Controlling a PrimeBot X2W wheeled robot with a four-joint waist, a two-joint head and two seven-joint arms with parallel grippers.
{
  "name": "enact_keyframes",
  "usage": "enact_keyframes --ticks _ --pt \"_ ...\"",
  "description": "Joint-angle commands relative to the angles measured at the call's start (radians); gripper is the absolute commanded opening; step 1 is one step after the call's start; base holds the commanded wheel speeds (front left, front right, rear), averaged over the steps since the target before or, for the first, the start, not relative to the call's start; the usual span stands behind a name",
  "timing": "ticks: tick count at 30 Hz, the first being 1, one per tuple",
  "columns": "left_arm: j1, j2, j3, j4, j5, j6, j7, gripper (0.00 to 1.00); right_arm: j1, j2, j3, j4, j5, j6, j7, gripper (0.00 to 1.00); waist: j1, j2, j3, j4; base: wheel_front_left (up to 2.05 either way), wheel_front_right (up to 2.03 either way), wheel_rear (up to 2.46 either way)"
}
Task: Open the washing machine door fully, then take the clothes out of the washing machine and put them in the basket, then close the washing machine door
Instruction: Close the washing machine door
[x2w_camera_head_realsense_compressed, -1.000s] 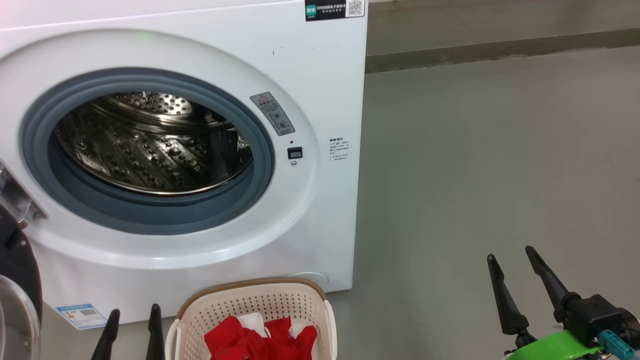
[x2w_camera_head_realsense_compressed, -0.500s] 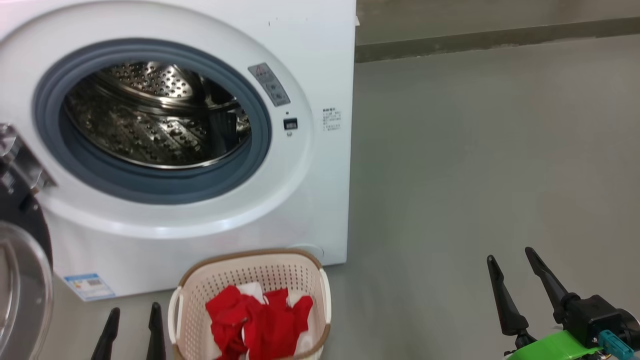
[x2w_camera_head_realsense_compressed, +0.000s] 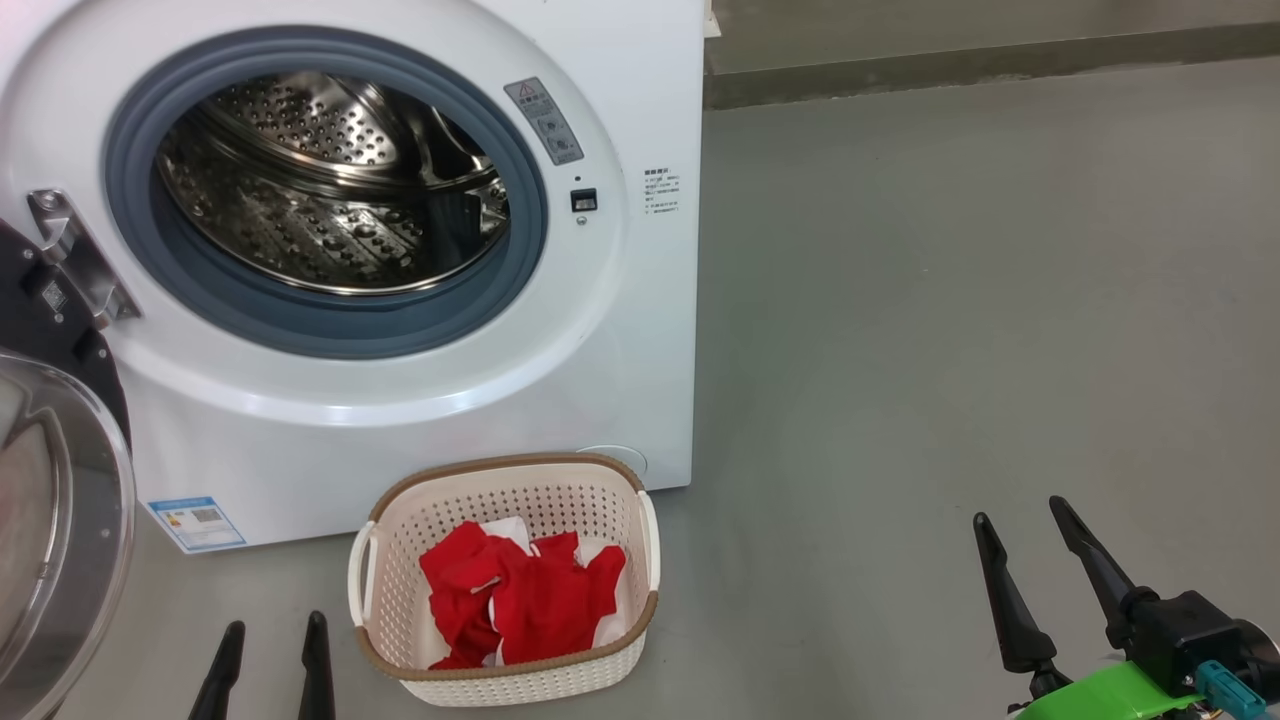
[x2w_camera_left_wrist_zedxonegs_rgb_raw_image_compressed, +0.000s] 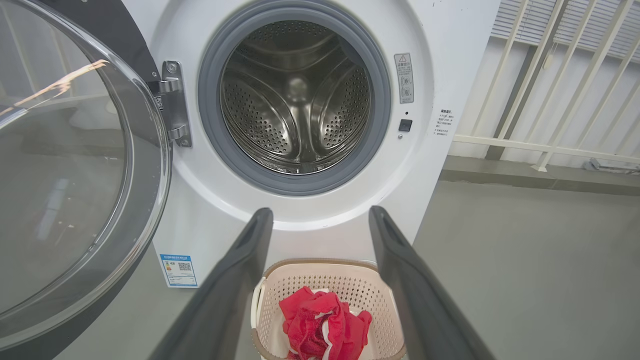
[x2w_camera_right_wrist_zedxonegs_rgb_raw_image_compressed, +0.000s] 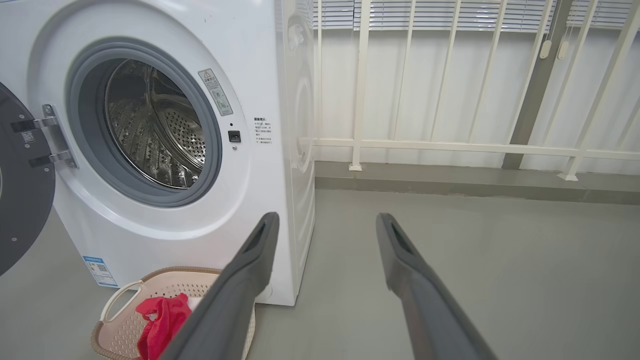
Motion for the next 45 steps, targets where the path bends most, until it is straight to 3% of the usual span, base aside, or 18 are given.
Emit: enact_keyframes --ticks 1,13,33,45 --pt "-0.021 0.012 0.027 -0.028 0.005 0.005 -0.012 1.00 -0.024 -0.012 0.022 -0.019 -0.007 0.006 -0.006 1.00 0.0000 0.0000 -0.002 0.003 0.00 0.00 0.00" --pt "-0.020 0.010 0.024 -0.044 0.007 0.024 -0.012 1.00 -0.022 -0.008 0.033 -0.015 -0.006 0.006 -0.006 1.00 0.0000 0.0000 -0.001 0.062 0.00 0.00 0.00" --pt "-0.020 0.016 0.027 -0.090 0.004 0.050 -0.012 1.00 -0.045 -0.004 0.070 -0.020 0.000 0.006 -0.006 1.00 0.0000 0.0000 0.000 0.303 0.00 0.00 0.00" --pt "-0.013 0.032 0.027 -0.150 0.028 0.090 0.017 1.00 -0.049 0.005 0.091 -0.032 0.006 0.006 -0.006 1.00 0.0000 0.0000 -0.005 0.438 0.00 0.00 0.00"
